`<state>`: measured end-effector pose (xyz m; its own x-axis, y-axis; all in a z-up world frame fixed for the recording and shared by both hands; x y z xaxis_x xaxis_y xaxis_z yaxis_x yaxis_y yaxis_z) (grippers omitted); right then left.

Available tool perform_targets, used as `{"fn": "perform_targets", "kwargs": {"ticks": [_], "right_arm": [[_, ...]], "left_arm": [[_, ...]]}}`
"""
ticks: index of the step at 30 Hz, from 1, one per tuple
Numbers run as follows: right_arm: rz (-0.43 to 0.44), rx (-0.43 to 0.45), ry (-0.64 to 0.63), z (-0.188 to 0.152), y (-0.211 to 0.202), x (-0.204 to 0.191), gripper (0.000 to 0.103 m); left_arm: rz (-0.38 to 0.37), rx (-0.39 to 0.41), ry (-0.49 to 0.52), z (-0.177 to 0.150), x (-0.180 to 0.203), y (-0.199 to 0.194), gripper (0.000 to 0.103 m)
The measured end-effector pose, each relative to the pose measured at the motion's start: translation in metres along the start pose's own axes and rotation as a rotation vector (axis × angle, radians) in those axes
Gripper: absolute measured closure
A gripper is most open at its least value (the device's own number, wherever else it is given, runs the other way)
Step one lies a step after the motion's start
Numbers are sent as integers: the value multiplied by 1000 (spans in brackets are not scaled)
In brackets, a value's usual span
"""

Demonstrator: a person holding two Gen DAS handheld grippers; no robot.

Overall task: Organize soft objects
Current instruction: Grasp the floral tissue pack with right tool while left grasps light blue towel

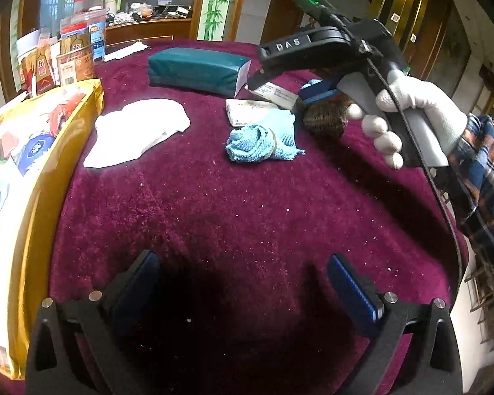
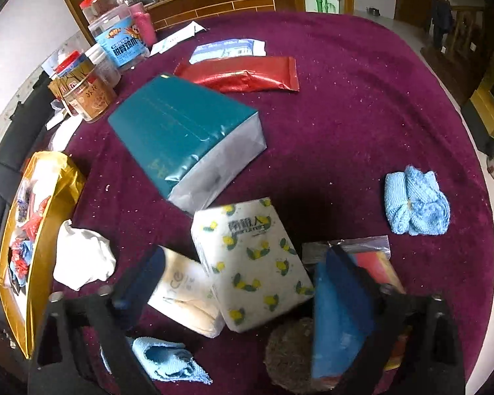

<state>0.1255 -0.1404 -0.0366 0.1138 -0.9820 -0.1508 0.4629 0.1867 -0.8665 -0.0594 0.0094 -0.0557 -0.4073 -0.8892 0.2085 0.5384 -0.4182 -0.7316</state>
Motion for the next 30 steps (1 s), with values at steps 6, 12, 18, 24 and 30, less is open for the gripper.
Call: {"fn": "perform_targets", "kwargs": {"ticks": [6, 12, 18, 24, 30], "right_arm": [[28, 11, -52, -17, -19, -9, 52], [175, 64, -94, -40, -62, -31, 54], [172, 184, -40, -65, -111, -6, 54], [242, 263, 39, -86, -145, 17, 54], [251, 253, 61, -107, -141, 24, 54]], "left_arm": [[10, 1, 0, 0, 0, 0, 1], [7, -28, -42, 2, -3, -3, 1], [25, 11, -8, 41, -1, -9, 1], [80, -15, 143, 80, 17, 36, 2], [143, -33, 196, 97, 18, 85, 29]]}}
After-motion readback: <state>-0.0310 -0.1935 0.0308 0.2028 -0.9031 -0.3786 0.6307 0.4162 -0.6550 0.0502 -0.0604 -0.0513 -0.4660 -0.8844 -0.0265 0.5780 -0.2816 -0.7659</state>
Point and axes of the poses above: each gripper's, at about its wrist camera, not at the fingertips, and y roughly the way its jaws point, x to its right, z to its top, the point moved 8 cm from there along y, roughly the way its jaws point, and after that the axes turned 2 degrees about x, right-handed, at the moved point
